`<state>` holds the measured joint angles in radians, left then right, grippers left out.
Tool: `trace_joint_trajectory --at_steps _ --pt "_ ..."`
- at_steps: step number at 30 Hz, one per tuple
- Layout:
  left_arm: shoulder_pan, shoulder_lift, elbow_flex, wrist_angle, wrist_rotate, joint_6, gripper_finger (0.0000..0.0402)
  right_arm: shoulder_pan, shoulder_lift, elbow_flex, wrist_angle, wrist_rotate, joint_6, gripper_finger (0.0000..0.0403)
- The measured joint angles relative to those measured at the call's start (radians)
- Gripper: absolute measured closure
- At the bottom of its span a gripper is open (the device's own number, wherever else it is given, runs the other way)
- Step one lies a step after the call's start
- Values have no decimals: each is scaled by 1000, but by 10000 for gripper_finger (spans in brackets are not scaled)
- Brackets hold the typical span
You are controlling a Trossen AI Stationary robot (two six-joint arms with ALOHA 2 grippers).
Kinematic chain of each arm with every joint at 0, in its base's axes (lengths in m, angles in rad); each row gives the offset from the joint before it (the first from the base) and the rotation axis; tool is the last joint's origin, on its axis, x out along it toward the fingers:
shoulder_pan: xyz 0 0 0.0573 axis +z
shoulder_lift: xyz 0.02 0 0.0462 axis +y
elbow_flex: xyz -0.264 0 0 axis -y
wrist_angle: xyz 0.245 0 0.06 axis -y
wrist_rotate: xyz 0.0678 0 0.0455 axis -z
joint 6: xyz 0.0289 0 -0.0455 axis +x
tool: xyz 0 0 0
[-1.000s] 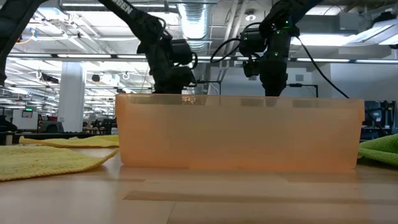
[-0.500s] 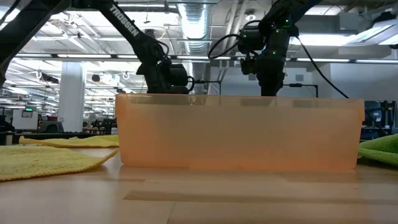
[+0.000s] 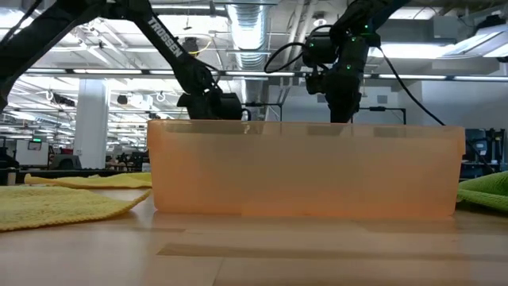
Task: Fold microfiber towels
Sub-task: Fold the blue towel
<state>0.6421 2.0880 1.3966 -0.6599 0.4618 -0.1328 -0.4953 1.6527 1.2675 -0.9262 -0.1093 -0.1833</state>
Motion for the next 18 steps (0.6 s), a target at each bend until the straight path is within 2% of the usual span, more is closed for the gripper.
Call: trace_joint_trajectory --at_steps 4,7,10,15,18 --pt "-4 -10 -2 2 -14 6 236 0 0 0 -1 1 0 271" --pt "2 -22 -6 4 -26 -17 253 0 0 0 -1 1 0 271" --pt "5 -38 -7 5 -29 -32 294 0 0 0 -1 2 0 272" --pt "8 -40 -6 6 -24 -51 386 0 0 0 -4 2 0 272" --pt "6 -40 -3 2 -23 -82 392 0 0 0 -5 2 0 272"
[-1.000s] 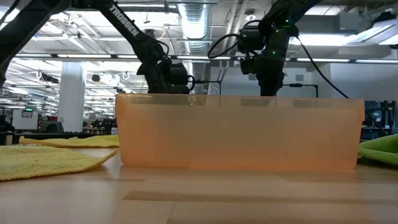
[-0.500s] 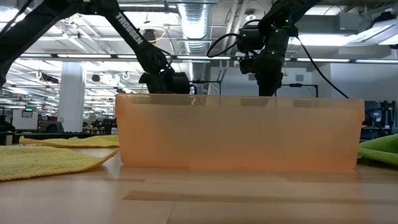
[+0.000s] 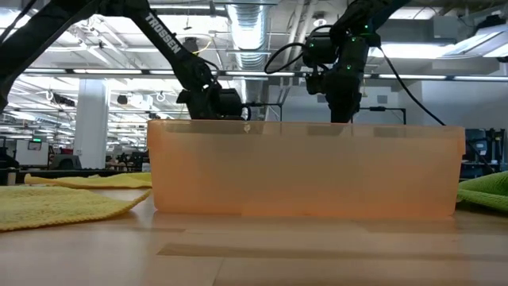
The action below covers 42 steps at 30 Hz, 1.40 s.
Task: Fold microfiber towels
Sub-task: Fold the blue towel
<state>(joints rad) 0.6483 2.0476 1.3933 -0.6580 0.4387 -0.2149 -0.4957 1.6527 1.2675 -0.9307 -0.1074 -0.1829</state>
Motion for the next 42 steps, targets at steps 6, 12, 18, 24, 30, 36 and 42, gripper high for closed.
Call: trace_joint_trajectory --at_steps 6,12,18,24,30,36,42 --pt "-2 0 84 -21 10 -42 399 0 0 0 0 0 0 272" --pt "-10 -1 210 -106 -36 -40 400 -5 0 0 -4 1 -9 272" --pt "-34 -1 267 -134 -62 -58 401 -7 0 0 -4 3 -18 272" --pt "-54 -1 269 -89 -163 -36 401 -10 5 0 22 3 -62 272" --pt "-51 -1 269 -13 -154 -60 401 -17 2 0 34 1 -61 272" --pt "-55 -1 269 -31 -137 -57 401 -15 3 0 51 0 -62 272" --pt "-52 -1 269 -36 -175 -41 401 -2 3 -24 166 -6 -61 272"
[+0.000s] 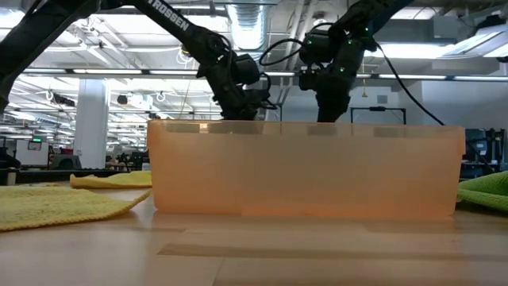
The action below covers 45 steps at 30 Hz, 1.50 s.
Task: Fold microfiber towels
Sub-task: Fold the blue towel
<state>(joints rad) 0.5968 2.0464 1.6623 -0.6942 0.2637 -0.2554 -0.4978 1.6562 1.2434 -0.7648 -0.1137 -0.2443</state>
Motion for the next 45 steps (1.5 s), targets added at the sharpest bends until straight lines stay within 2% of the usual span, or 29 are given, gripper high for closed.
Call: trace_joint_trajectory --at_steps 5,23,35,42,45 --pt "1 0 0 -18 -67 10 401 5 0 -62 52 -34 0 272" --pt "3 0 0 -18 -66 27 401 7 1 -296 360 -32 9 272" --pt "3 0 0 -19 -66 27 401 7 1 -396 465 -14 30 272" --pt "3 0 0 -19 -66 27 401 -4 1 -421 466 -10 43 272" --pt "3 0 0 -19 -66 27 401 -4 1 -423 465 31 57 272"
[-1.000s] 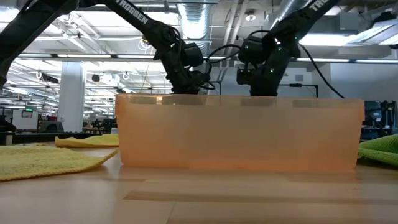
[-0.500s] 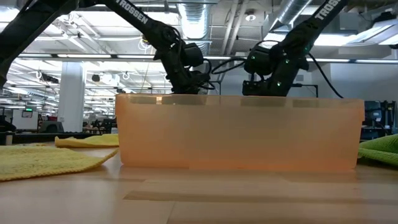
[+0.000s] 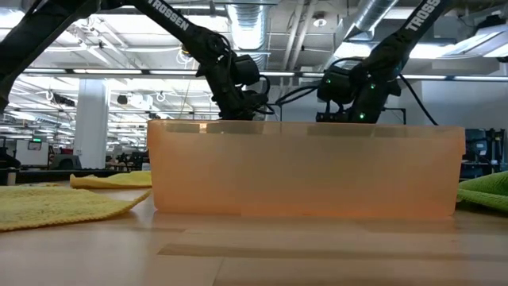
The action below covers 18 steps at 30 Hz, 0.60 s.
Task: Fold microfiber towels
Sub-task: Fold the blue towel
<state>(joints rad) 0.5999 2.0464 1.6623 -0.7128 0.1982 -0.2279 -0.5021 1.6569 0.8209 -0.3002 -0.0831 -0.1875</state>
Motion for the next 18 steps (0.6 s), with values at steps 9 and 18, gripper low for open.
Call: trace_joint_trajectory --at_steps 9,18 --pt "0 0 0 0 0 0 401 -18 0 0 -33 13 39 272" --pt "0 0 0 1 0 0 401 -20 0 0 -119 13 57 272"
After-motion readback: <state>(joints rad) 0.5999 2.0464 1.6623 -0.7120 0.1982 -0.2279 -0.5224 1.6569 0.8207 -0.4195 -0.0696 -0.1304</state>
